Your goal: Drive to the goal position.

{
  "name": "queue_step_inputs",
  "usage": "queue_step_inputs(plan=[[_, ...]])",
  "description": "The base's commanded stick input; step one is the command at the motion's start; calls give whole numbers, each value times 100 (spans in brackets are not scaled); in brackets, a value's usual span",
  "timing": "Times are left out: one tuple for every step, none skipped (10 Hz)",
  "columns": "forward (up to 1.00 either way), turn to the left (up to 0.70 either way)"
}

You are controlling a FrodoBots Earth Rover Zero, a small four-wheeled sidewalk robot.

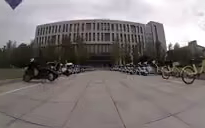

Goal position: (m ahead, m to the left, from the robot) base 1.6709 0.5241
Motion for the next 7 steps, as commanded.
queue_step_inputs(plan=[[70,0],[70,0],[70,0],[70,0],[70,0],[70,0],[70,0]])
